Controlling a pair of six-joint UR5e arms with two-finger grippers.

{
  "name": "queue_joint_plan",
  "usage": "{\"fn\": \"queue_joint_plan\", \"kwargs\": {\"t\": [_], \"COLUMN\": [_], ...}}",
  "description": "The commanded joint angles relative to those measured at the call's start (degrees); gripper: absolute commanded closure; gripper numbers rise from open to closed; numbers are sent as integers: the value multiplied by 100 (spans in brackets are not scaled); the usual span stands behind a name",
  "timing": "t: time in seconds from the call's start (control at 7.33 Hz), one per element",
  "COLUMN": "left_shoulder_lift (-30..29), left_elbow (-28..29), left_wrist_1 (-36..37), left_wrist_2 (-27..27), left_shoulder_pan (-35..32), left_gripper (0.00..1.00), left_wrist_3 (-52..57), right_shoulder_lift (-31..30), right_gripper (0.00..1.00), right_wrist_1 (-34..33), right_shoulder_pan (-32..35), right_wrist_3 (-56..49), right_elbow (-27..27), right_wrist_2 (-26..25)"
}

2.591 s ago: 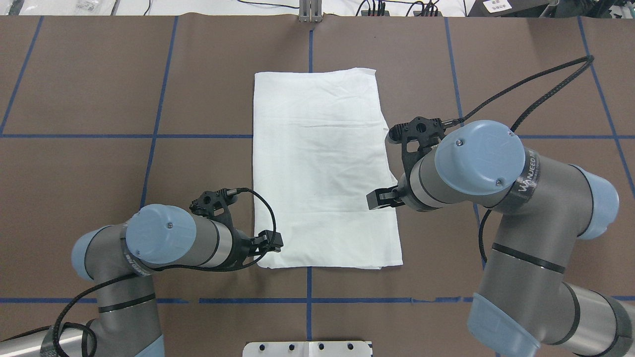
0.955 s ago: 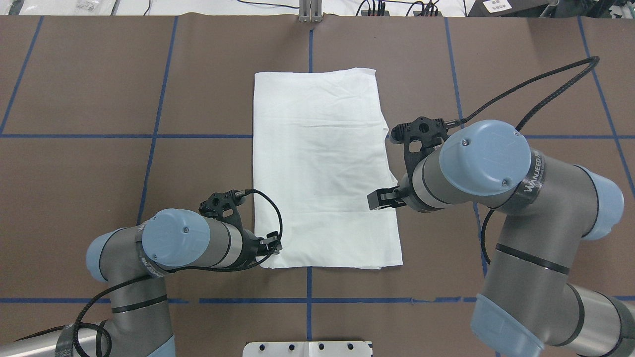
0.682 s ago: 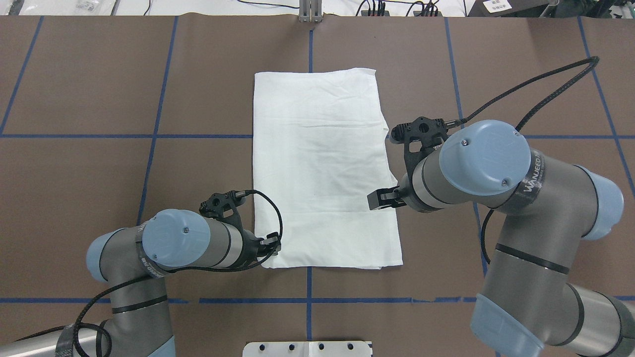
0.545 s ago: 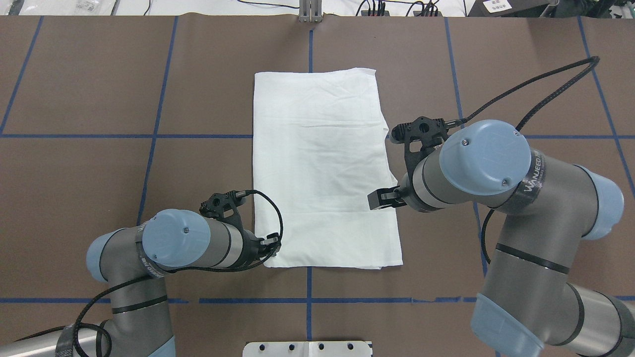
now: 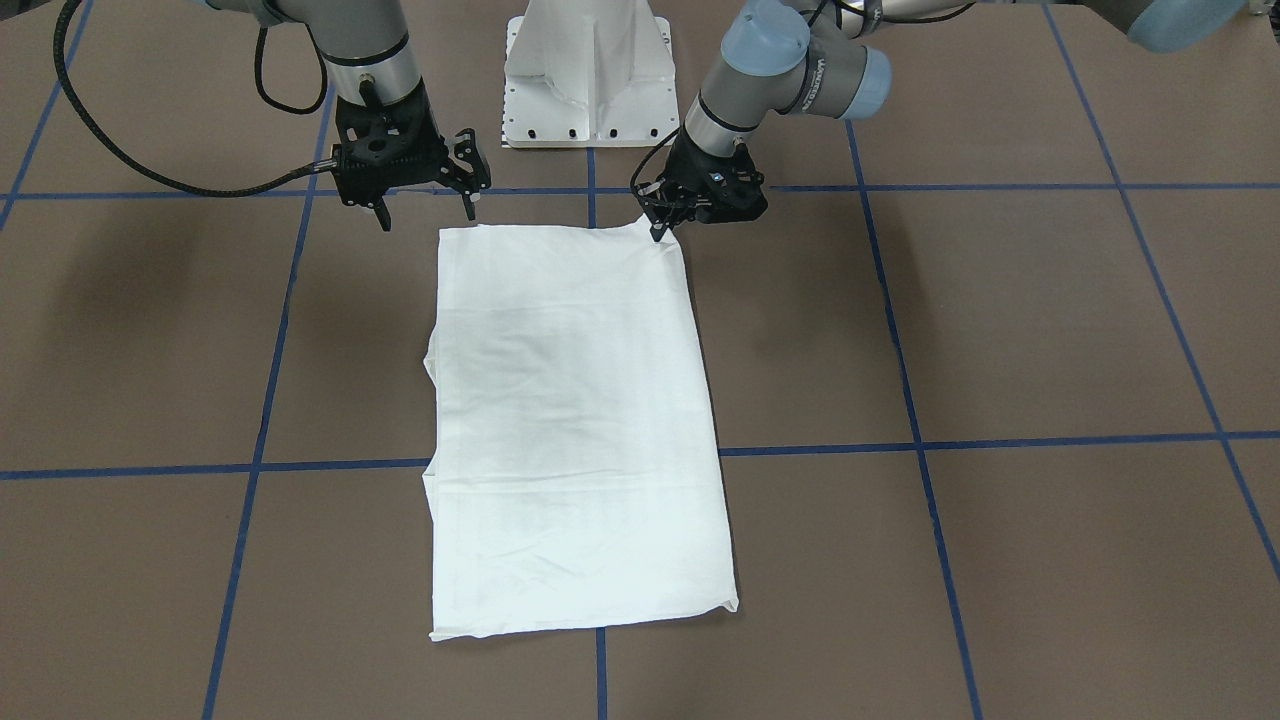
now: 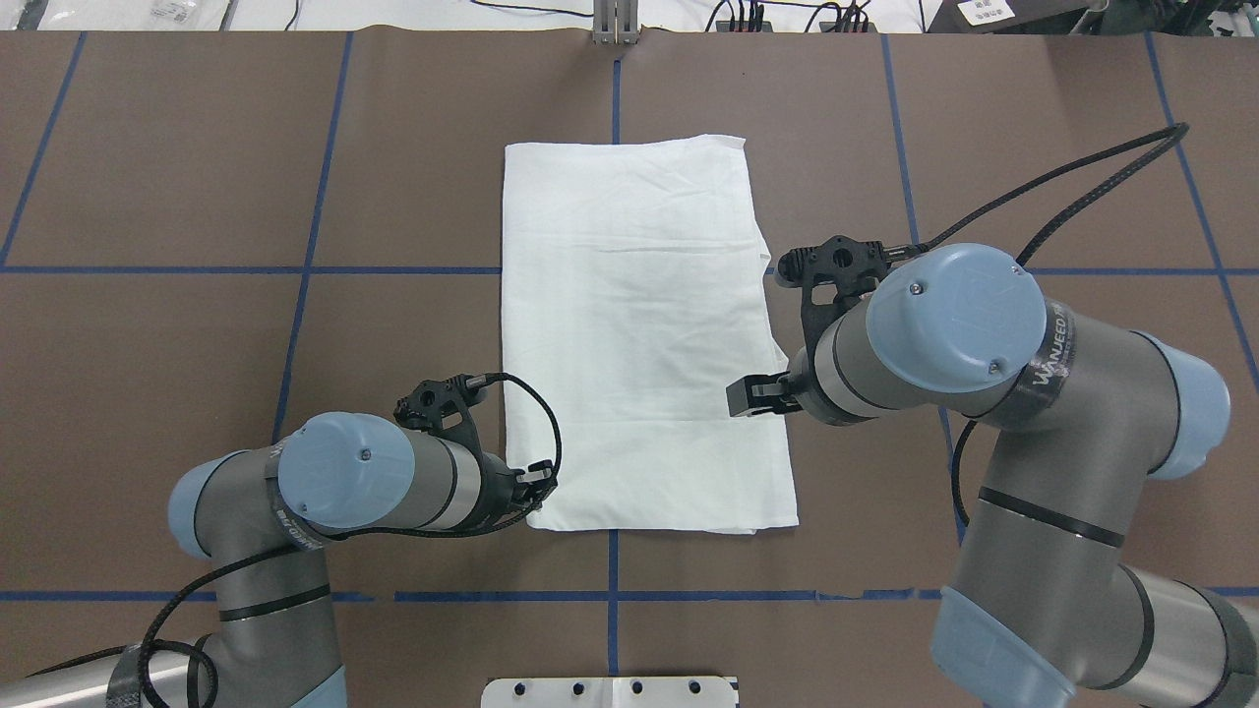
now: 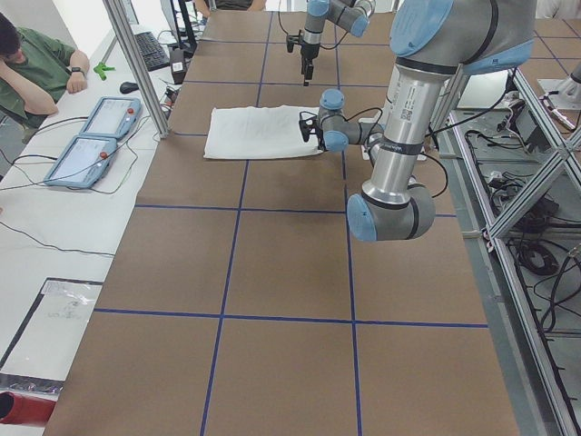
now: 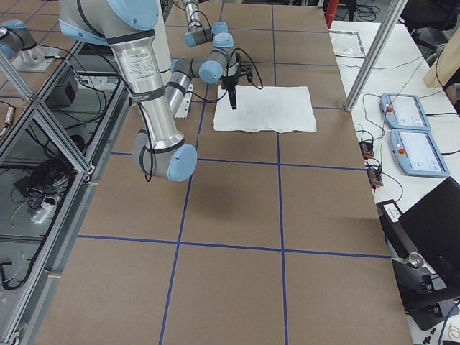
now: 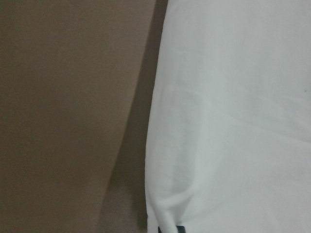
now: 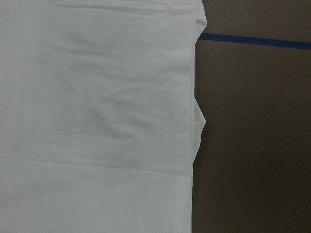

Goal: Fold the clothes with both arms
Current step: 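Grasp the shirt edges with both grippers, right gripper moving inward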

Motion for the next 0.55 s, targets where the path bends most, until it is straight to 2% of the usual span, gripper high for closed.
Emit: {"fn": "queue_joint_plan", "kwargs": {"t": [0.0,0.41], "left_shoulder_lift": [4,4], "left_elbow": [-16,-16], "left_wrist_1": [0,0], "left_wrist_2": [0,9], "left_shoulder_pan": [-13,-22], "left_gripper": [100,100], "left_wrist_3": [-1,8], "right_shoulder_lift": [57,180], "right_gripper": [0,0], "right_wrist_1": [11,11], "right_shoulder_pan": [-248,-697], "right_wrist_3": [1437,3330], "right_elbow": [-91,-591], "right_wrist_2": [-28,-343]}}
